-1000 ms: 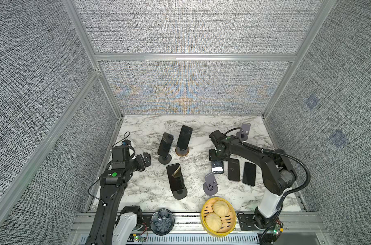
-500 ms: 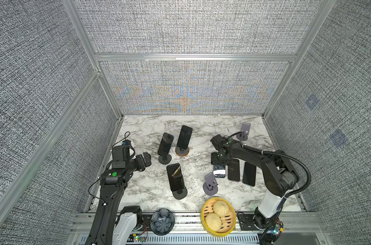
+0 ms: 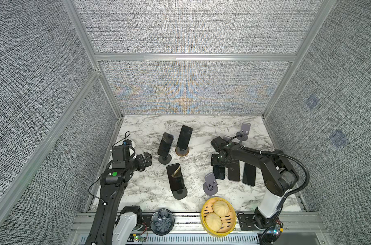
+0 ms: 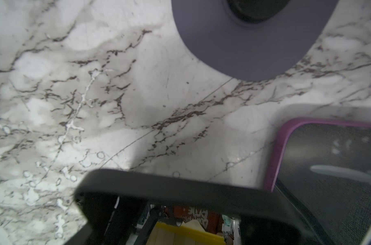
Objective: Remove the phone from the phone stand
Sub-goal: Place the phone at the center of the table.
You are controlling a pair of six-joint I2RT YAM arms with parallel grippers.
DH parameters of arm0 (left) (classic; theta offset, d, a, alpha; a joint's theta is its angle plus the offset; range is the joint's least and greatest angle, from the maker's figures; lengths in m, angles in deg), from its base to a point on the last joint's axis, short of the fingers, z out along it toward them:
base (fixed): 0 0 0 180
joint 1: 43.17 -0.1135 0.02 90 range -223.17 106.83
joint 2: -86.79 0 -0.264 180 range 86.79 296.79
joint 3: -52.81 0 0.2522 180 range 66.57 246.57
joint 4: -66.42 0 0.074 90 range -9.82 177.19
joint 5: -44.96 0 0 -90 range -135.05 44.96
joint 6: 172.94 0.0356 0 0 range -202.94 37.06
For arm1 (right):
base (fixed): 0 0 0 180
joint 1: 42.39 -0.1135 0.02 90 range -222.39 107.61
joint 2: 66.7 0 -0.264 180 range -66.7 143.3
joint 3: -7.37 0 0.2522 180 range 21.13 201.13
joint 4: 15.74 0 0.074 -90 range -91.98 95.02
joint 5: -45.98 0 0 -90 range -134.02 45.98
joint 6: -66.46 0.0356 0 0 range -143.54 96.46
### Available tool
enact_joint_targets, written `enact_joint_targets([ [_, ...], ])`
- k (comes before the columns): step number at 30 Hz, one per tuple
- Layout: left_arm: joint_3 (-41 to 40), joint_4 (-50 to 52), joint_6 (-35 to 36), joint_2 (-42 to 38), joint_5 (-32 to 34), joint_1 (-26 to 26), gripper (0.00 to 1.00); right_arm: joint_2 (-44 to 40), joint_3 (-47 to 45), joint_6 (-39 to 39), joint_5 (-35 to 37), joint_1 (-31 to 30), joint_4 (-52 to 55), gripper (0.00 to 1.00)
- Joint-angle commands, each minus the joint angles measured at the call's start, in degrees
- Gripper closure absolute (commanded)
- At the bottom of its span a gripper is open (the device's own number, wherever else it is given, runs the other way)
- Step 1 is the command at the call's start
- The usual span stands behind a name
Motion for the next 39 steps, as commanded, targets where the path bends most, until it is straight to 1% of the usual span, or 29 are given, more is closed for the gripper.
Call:
enact_joint_targets([
  [1,-0.21,-1.33,0.34,0.0,-0.65,0.04,0.0,0.61,0.9,0.61,0.99,0.0,0.27,0.32],
  [16,-0.27,-1.32,0.19,-0.35,-0.78,0.02,0.0,1.51,1.3,0.62,2.25,-0.08,0.71,0.27],
  [39,-0.26,-1.27,0.21,0.24,-0.87,0.0,0.0,3.44,0.21,0.16,3.01,-0.11,-0.04,0.25],
])
